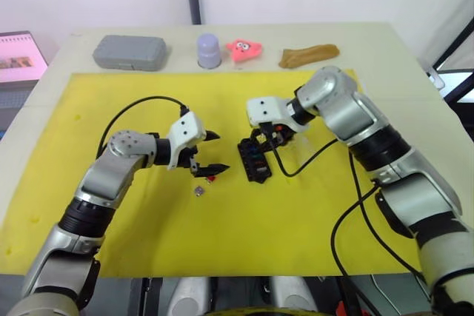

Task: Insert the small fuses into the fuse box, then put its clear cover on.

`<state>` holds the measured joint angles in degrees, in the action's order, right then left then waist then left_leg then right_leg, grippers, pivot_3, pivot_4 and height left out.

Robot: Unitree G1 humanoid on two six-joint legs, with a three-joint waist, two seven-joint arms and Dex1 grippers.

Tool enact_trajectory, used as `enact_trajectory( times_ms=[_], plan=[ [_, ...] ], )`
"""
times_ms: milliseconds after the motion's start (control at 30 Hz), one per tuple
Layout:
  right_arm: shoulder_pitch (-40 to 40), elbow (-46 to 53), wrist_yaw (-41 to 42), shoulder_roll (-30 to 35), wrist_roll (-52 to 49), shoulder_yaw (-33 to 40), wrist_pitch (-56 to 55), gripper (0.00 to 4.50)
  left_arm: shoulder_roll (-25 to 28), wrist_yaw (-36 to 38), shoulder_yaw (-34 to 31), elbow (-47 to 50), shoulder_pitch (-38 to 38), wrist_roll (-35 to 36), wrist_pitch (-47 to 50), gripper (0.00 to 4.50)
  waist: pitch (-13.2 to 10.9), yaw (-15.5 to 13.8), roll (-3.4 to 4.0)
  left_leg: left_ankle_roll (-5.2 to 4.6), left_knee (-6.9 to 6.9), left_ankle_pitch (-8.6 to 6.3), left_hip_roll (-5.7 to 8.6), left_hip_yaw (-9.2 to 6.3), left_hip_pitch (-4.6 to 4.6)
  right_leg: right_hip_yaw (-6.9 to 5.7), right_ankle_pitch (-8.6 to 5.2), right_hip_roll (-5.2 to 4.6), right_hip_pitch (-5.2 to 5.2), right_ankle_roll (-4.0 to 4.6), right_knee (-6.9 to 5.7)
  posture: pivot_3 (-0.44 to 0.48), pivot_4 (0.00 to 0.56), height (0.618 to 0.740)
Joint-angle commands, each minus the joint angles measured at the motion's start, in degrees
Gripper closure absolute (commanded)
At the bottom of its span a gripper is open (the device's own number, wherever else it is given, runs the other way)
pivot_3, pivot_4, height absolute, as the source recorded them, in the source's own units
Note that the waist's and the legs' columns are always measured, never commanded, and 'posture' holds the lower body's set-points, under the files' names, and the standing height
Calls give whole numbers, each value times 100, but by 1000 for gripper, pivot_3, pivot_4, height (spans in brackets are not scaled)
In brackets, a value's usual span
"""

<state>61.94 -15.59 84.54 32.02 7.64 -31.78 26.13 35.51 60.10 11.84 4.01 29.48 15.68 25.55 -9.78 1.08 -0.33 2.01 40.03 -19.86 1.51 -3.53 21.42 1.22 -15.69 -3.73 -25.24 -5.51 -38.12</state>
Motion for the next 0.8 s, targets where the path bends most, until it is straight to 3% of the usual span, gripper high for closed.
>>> enact_trajectory(
  times_ms=[33,533,733,767,800],
  plan=[
    [14,66,30,-63,-31,44,111,2613,50,40,-145,115,75,51,-33,0,0,0,0,0,0,0,0,0,0,0,0,0,0,0,0,0,150,740],
    [231,738,355,322,-716,725,677,2613,44,93,-177,-51,183,20,-110,0,-1,-5,1,0,0,0,0,0,7,0,0,0,-8,0,0,0,150,740],
    [-230,842,-214,276,-1009,1219,577,2613,53,128,-204,-144,269,15,-135,0,-1,-7,0,0,-1,0,0,0,7,0,0,0,-9,0,-1,0,150,740],
    [-418,841,-332,258,-1040,1277,490,3213,54,140,-199,-161,285,11,-142,0,-1,-8,0,0,-1,0,-1,-1,7,-1,0,0,-8,0,0,0,150,740],
    [-568,855,-418,236,-1093,1330,475,3472,55,151,-195,-170,296,11,-141,0,-1,-14,0,0,-1,0,0,0,7,0,0,0,-8,0,-1,0,150,740]
  ],
)
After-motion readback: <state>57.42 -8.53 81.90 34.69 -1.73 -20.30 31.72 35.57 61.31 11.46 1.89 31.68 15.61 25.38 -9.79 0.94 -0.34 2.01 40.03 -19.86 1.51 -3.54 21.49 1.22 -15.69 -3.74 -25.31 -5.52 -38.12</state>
